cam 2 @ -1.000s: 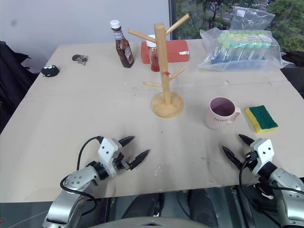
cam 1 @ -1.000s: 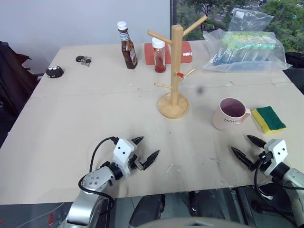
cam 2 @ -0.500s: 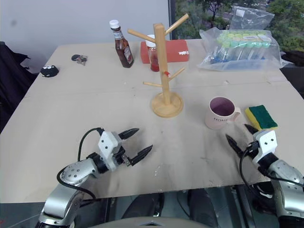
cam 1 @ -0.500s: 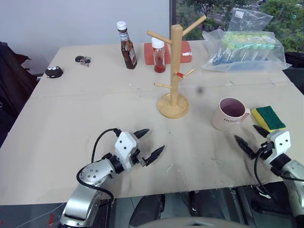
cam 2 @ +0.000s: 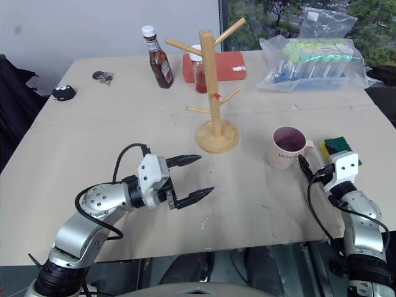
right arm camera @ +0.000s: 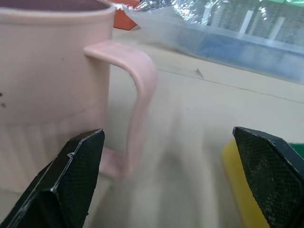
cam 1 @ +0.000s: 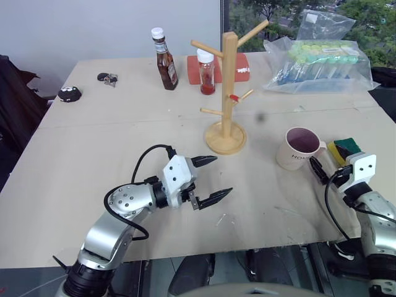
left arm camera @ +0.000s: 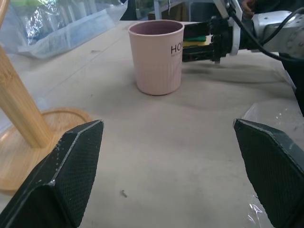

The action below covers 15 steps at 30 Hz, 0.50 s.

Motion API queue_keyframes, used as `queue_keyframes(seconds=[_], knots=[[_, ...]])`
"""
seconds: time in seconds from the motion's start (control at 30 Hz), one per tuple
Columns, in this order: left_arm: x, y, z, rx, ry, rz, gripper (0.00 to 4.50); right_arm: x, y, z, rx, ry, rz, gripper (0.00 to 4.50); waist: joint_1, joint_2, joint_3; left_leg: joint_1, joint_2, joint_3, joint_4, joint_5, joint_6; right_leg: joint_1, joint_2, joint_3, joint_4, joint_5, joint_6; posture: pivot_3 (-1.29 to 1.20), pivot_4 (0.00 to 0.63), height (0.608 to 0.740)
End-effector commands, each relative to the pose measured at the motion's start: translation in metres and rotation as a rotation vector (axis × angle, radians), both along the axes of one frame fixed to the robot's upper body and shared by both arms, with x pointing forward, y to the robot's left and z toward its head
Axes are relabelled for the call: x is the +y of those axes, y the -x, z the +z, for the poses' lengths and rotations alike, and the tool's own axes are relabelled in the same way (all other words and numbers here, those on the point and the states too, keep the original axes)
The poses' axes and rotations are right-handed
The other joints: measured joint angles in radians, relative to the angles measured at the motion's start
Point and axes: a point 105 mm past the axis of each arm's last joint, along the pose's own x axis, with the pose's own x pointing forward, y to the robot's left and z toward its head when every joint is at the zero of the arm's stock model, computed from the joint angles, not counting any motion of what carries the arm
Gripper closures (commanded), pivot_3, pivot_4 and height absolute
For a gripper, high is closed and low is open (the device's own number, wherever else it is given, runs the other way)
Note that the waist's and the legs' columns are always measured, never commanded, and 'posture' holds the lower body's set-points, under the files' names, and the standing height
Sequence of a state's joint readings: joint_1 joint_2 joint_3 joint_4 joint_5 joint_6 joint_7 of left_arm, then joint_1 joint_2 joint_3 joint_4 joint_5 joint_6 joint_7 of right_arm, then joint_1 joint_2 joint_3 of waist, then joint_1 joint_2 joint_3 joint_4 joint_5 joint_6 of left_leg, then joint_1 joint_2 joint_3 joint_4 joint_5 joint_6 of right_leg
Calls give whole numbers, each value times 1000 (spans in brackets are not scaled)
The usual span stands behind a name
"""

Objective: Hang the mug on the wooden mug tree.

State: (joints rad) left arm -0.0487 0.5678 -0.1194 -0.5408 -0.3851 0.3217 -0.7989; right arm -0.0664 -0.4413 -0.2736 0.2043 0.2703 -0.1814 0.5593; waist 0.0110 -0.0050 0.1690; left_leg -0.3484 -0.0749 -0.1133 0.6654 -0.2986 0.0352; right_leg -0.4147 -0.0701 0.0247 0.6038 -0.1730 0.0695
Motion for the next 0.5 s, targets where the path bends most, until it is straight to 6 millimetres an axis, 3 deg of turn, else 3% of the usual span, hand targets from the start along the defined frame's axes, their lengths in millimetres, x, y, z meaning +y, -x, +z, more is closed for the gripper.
queue_keyframes(seconds=[0.03, 0.07, 0.13, 0.37, 0.5], knots=[[-6, 0, 14, -52, 24, -6, 0, 5, -12, 5, -45, -40, 7, 140, -2, 0, 0, 0, 0, 0, 0, 0, 0, 0, 0, 0, 0, 0, 0, 0, 150, 737], [-5, -2, 14, -57, 21, 3, 0, 7, -14, 5, -42, -71, 22, 140, -4, 0, 0, 0, 0, 1, 0, 0, 0, 0, 0, 0, 0, 0, 0, 0, 150, 737], [-3, -5, 14, -59, 24, 23, 0, 13, -18, 7, -43, -120, 59, 962, -7, 0, 0, 1, 0, 1, 0, 0, 0, 0, 0, 1, 1, 0, 0, 0, 150, 737], [3, -7, 11, -52, 42, 77, 0, 23, -21, 7, -6, -137, 188, 4314, -15, 0, 0, 0, 0, 0, 0, 0, 0, 0, 0, 1, 0, 0, 0, 0, 150, 737], [5, -9, 12, -52, 78, 118, 0, 24, -22, 12, 0, -116, 227, 4431, -21, 0, 0, 0, -1, 0, 0, 0, 0, 0, 0, 1, 0, 0, 0, 0, 150, 737]])
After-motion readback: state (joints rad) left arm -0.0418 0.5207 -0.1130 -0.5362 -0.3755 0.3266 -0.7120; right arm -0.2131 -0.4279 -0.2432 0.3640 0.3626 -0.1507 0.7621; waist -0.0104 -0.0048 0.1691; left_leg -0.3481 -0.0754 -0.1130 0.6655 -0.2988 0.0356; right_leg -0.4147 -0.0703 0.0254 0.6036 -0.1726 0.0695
